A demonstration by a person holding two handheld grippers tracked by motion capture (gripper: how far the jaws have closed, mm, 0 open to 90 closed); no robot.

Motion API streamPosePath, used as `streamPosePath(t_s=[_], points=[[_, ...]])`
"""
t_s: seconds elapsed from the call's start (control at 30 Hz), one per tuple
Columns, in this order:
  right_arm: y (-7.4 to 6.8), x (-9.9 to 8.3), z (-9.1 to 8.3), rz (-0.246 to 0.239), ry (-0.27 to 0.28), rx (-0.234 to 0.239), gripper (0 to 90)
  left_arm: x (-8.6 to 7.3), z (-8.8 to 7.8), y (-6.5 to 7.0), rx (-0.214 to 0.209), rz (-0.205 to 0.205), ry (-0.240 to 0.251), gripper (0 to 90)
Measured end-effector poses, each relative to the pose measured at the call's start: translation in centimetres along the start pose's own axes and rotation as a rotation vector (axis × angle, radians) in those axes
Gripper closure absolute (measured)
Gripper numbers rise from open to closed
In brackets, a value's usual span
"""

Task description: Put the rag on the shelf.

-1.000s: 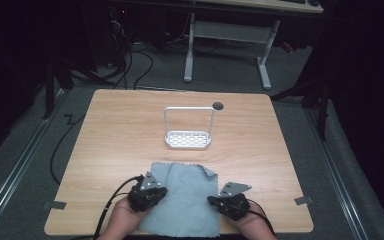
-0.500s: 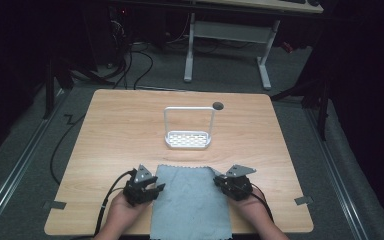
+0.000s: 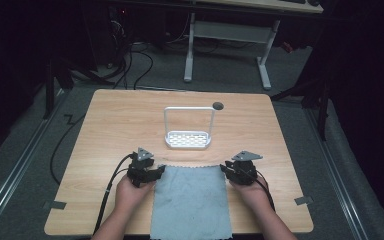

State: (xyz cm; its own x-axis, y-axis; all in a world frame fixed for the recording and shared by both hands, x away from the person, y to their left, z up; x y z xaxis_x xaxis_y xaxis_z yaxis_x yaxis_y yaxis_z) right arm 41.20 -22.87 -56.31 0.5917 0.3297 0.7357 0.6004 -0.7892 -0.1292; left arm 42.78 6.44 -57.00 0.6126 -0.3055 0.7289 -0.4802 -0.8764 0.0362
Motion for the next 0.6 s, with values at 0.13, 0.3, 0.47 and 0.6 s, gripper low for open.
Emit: streamPosePath(t_s=[0.13, 0.3, 0.47, 0.6], points=[[-0.2, 0.3, -0.3, 0.022, 0.029, 0.007, 54.9, -0.1, -0.1, 0.5, -0.008, 0.002, 0.0, 53.0], [-1.0, -0.6, 0.2, -0.026, -0.012, -0.031, 55.5, -0.5, -0.2, 1.0, -0.024, 0.0, 0.037, 65.5], [-0.6, -0.6, 0.5, 0.001, -0.016, -0.033, 58.9, -0.8, -0.3, 0.6, -0.049, -0.018, 0.034, 81.8], [-1.2, -0.5, 0.8, -0.025, -0.013, -0.017, 67.8, -0.8, -0.3, 0.8, -0.052, 0.005, 0.033, 87.7]])
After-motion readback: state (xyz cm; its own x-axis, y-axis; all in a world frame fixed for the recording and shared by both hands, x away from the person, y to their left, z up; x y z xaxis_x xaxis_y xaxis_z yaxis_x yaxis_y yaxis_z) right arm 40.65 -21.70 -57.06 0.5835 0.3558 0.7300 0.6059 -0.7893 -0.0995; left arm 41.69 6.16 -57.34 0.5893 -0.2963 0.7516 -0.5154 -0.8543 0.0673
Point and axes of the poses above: each handheld gripper's, and its own axes: z roughly forward along the jaws, x roughly out of its top, y roughly to its right, the point moved 6 cm from there along z, roughly forward along the jaws, and after that the axes turned 9 degrees about x, right-handed, at the moved point
